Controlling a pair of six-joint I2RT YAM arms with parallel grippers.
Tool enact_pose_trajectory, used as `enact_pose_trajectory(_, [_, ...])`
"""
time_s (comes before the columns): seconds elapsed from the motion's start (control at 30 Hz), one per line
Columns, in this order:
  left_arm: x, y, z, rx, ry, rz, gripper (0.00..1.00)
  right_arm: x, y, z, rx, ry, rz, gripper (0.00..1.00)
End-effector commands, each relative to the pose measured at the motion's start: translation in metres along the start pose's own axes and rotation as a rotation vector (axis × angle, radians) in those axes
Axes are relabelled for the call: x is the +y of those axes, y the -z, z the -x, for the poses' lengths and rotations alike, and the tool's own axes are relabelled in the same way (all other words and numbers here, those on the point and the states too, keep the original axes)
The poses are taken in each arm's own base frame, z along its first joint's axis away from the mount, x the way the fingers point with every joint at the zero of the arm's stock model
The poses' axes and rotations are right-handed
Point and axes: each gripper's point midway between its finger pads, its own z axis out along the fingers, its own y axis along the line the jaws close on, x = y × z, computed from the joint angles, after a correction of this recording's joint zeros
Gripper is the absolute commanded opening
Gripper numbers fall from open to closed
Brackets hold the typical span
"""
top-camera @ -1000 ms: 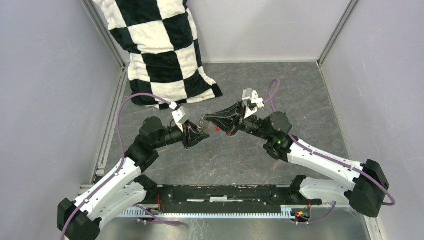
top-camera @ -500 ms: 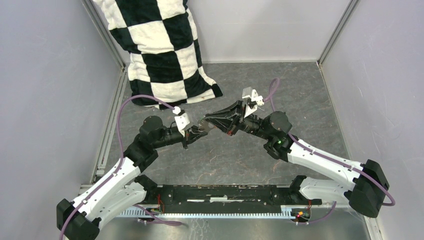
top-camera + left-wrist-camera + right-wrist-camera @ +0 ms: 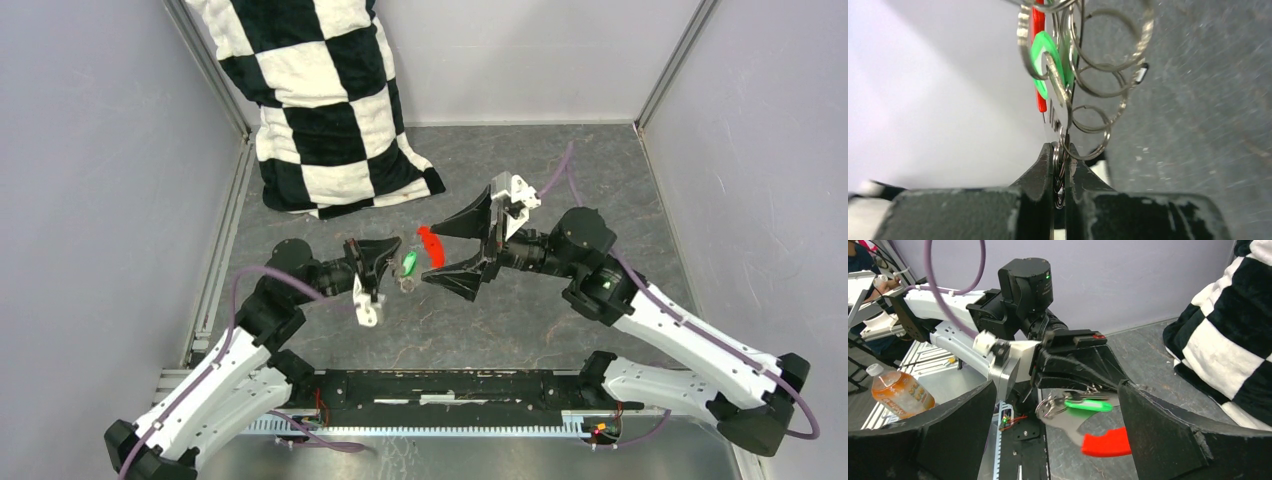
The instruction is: Put the keys on the keyring
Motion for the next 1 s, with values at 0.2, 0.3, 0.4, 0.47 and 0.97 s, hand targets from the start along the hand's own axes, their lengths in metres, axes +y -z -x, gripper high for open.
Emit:
enact_pose_trajectory(0.2, [-0.003,0.012,0.037,-0.138,-0.976,0.021,0.02,-0.028,0.036,-0.011,0.217,0.031,-0.215,0.98])
enact_pose_trajectory(0.3, [-0.008,0.013,0.048,-0.187,-1.148,0.033,0.02,-0.045,0.031,-0.022,0.204,-0.048,-0.256,0.98])
enact_pose_trajectory(0.4, [-0.014,0.013,0.054,-0.217,-1.249,0.028,0.02,-0.053,0.023,-0.039,0.203,-0.182,-0.236,0.98])
enact_pose_trajectory(0.47, [-0.014,0.013,0.057,-0.23,-1.287,0.032,0.02,-0.052,0.019,-0.048,0.197,-0.254,-0.204,0.98])
enact_pose_trajectory(0.97, [-0.016,0.014,0.059,-0.232,-1.347,0.041,0.02,-0.033,-0.003,-0.065,0.03,-0.505,0.017,0.73])
